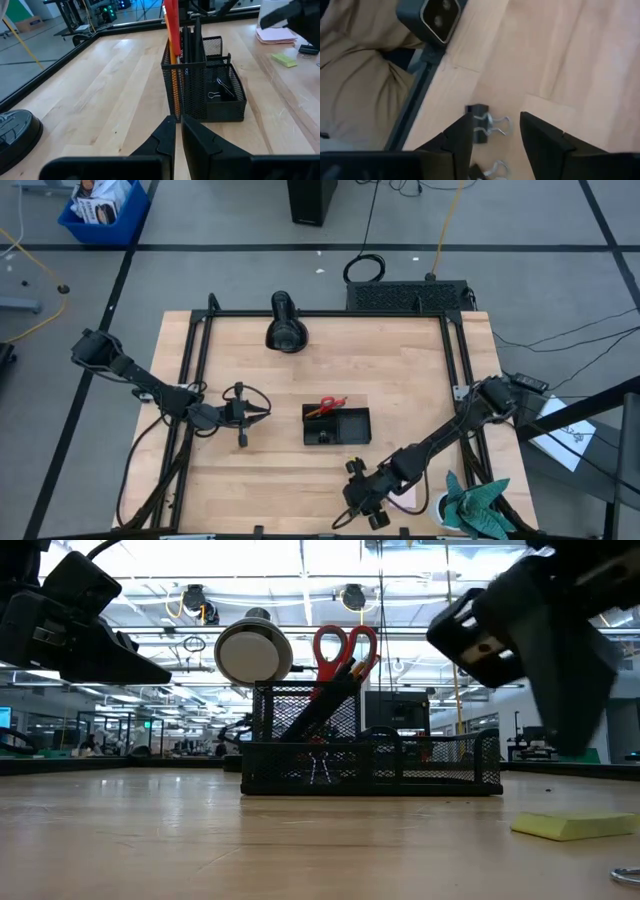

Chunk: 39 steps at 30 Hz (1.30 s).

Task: Pick and place office supplies into organizer
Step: Put the left binder clip into the desk organizer

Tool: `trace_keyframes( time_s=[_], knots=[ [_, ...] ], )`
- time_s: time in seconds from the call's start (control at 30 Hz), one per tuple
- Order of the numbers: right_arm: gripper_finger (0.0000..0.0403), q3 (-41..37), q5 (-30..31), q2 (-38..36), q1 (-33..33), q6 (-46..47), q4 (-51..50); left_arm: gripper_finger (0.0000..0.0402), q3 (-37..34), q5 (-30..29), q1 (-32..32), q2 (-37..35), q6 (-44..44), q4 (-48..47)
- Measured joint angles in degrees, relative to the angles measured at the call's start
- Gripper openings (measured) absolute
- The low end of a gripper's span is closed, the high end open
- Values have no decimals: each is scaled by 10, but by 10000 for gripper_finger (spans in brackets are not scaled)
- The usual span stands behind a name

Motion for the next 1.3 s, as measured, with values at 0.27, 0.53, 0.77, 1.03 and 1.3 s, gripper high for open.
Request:
trace_keyframes(
  time_s=[0.27,0.53,0.77,1.03,1.3],
  knots=[
    [149,0,-59,25,0,15,38,37,0,0,0,0,0,-5],
    [105,0,-59,25,-2,10,33,37,0,0,0,0,-1,-5],
    [28,0,-58,25,-3,-1,27,37,0,0,0,0,-2,-6],
    [2,0,-33,6,-7,-45,9,37,0,0,0,0,-2,-6],
    [1,1,235,-90,-8,-129,5,37,0,0,0,0,-3,-9]
  ],
)
